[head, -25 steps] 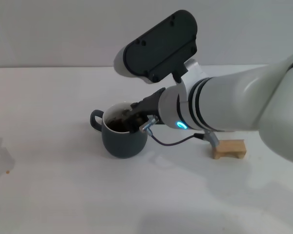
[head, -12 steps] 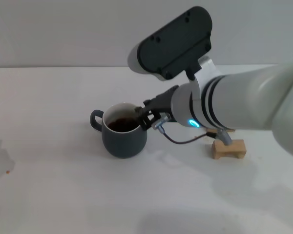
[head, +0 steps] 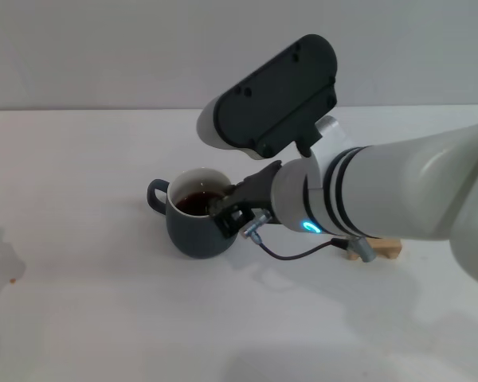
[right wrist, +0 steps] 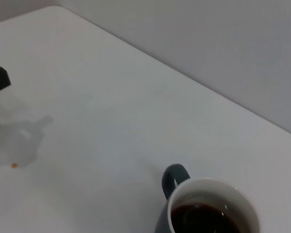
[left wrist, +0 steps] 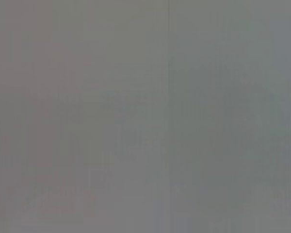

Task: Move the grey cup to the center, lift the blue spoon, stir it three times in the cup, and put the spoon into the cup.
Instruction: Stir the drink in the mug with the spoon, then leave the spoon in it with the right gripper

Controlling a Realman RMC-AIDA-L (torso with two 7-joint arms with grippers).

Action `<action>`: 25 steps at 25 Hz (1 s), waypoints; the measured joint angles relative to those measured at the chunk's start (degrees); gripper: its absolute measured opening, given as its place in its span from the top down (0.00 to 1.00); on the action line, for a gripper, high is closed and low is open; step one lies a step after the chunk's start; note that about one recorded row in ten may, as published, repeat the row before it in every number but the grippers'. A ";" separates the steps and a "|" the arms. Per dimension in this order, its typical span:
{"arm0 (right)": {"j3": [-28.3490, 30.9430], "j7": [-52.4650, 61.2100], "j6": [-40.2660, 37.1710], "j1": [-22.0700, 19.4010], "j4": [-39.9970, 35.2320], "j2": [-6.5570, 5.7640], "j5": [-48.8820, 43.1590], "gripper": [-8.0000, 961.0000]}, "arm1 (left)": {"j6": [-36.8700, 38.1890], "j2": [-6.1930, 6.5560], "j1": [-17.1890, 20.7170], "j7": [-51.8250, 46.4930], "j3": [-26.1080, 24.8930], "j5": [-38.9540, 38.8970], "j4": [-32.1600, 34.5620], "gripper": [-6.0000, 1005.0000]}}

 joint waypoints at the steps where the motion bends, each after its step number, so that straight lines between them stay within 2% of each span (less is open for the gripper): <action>1: -0.03 0.00 0.36 0.22 -0.23 0.05 0.11 0.82 | 0.06 0.00 0.01 0.00 0.02 0.00 0.00 1.00; 14: 1.98 0.07 6.95 4.87 -7.64 0.16 1.24 0.82 | 0.26 0.16 0.00 0.00 -0.07 0.00 0.14 1.00; 24: -0.24 0.07 12.77 1.97 -6.52 0.16 -2.57 0.83 | 0.28 0.29 -0.09 0.00 -0.67 -0.01 0.29 1.00; 25: -0.31 0.07 13.40 1.47 -6.37 0.13 -2.85 0.80 | 0.35 0.29 0.04 0.00 -0.67 0.00 0.17 1.00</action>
